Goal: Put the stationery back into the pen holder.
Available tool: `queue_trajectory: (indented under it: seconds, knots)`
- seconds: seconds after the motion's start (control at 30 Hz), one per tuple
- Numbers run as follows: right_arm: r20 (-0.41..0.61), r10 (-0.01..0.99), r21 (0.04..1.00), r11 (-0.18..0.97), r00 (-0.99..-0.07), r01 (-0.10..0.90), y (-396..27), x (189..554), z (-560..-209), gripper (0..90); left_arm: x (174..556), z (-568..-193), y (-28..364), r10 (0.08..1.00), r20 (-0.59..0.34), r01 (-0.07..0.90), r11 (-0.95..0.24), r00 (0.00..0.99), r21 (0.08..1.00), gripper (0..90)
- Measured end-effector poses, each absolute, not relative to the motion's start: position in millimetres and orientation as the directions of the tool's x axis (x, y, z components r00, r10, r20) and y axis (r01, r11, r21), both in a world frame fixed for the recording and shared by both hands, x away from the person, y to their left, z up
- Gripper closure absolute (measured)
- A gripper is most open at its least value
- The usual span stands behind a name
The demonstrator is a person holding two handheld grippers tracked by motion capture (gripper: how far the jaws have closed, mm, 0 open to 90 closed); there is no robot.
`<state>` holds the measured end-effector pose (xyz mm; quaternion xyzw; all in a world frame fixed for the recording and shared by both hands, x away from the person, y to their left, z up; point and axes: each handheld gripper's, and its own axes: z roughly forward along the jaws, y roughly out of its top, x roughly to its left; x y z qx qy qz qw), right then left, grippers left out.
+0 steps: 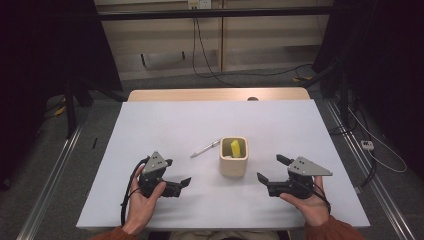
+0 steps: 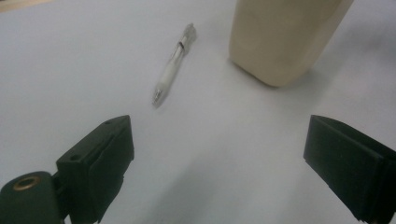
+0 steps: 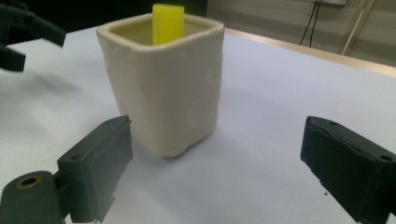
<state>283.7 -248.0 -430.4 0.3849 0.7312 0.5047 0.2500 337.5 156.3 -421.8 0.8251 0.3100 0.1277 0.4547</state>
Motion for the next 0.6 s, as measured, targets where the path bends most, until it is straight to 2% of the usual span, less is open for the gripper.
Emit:
queue_trajectory:
  seconds: [0.1,0.17,0.27,0.4,0.6]
  knots:
    - [0.026,0.81,0.926,0.201,-0.586,0.32,-249,282,-432,10.2,343,-420,154,0.611,-0.149,0.435,-0.352,0.778,0.829,8.4]
    - [0.028,0.816,0.923,0.201,-0.578,0.329,-250,280,-434,10.3,346,-419,151,0.621,-0.104,0.416,-0.382,0.777,0.825,8.1]
    - [0.034,0.81,0.919,0.205,-0.585,0.337,-253,277,-436,10.2,354,-421,149,0.621,-0.149,0.45,-0.363,0.77,0.816,7.8]
    - [0.066,0.81,0.915,0.184,-0.583,0.359,-258,275,-440,7.3,366,-420,145,0.638,-0.151,0.469,-0.364,0.755,0.805,7.4]
    - [0.062,0.811,0.916,0.185,-0.582,0.356,-260,276,-441,4.5,385,-420,137,0.654,-0.105,0.449,-0.387,0.75,0.805,9.0]
